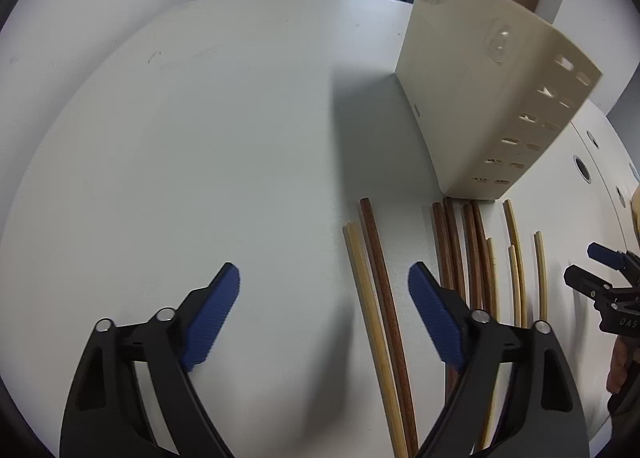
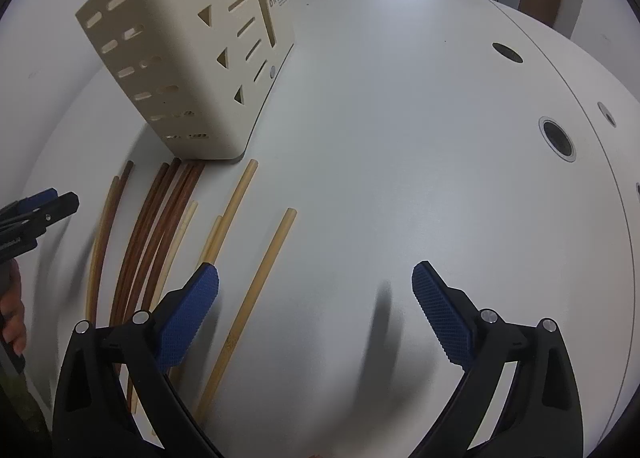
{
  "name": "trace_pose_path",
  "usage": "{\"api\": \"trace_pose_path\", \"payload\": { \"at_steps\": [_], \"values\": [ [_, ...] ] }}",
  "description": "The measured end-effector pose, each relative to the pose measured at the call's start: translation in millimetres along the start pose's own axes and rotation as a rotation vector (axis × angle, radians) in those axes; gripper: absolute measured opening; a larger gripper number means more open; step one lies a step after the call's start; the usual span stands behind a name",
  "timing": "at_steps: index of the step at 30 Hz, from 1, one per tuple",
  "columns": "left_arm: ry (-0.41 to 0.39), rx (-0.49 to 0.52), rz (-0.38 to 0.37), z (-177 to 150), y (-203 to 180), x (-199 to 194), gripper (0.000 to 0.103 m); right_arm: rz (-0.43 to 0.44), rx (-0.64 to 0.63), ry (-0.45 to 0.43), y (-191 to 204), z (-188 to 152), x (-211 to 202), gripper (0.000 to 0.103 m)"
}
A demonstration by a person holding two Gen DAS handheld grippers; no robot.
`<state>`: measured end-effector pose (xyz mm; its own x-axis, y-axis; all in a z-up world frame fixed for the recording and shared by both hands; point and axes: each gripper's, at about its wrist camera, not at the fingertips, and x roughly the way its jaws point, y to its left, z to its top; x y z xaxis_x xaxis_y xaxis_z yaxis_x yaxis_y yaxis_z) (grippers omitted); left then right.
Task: Organize utensils
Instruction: 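Lower the right tool to a light bamboo chopstick and close on it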
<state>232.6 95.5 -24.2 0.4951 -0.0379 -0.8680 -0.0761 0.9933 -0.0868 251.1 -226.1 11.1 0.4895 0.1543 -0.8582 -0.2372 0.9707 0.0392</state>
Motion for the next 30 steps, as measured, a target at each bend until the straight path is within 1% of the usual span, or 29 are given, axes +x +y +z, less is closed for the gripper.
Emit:
{"api": "trace_pose_path", "payload": {
  "at_steps": [3, 8, 10, 11, 14, 15, 17, 20, 23, 25, 27, 29, 30],
  "values": [
    [0.023, -0.013, -0.008, 4.1, 2.3, 9.5, 0.078, -0.003, -0.001, 0.02, 4.2, 3.0, 5.9, 0.089],
    [0.04, -0.006, 0.015, 7.6, 1.1, 16.7, 0.071, -0.013, 0.003, 0.048, 10.2, 6.2, 13.9, 0.088],
    [0.044, -0.006, 0.017, 8.1, 1.2, 19.2, 0.07, -0.016, -0.001, 0.054, 13.5, 6.4, 15.3, 0.085],
    [0.046, -0.005, 0.018, 8.0, 1.1, 20.1, 0.07, -0.019, -0.005, 0.057, 15.9, 6.0, 15.8, 0.081],
    [0.053, -0.003, 0.01, 8.3, -0.7, 25.9, 0.064, -0.013, -0.001, 0.07, 20.3, 4.7, 17.2, 0.063],
    [0.056, -0.001, 0.009, 8.3, -1.2, 27.0, 0.062, -0.016, 0.001, 0.077, 21.9, 3.5, 17.9, 0.061],
    [0.061, 0.006, 0.016, 7.9, -2.2, 30.2, 0.061, -0.022, -0.003, 0.078, 22.6, 4.2, 20.3, 0.059],
    [0.064, 0.013, 0.028, 8.1, -3.4, 33.2, 0.056, -0.035, -0.009, 0.079, 26.6, 2.8, 19.7, 0.052],
    [0.061, 0.029, 0.041, 10.5, -7.5, 36.6, 0.053, -0.046, -0.024, 0.08, 32.8, 0.3, 18.2, 0.045],
    [0.061, 0.046, 0.057, 10.5, -11.5, 37.4, 0.048, -0.049, -0.031, 0.082, 37.6, -0.9, 17.2, 0.038],
    [0.062, 0.055, 0.069, 12.9, -14.0, 38.4, 0.039, -0.046, -0.036, 0.085, 41.2, -3.0, 15.2, 0.022],
    [0.067, 0.065, 0.065, 11.4, -15.7, 35.7, 0.023, -0.037, -0.037, 0.09, 46.6, -4.9, 13.5, 0.014],
    [0.072, 0.064, 0.063, 10.3, -18.4, 33.8, 0.02, -0.03, -0.039, 0.091, 49.0, -5.7, 12.8, 0.013]
  ]
}}
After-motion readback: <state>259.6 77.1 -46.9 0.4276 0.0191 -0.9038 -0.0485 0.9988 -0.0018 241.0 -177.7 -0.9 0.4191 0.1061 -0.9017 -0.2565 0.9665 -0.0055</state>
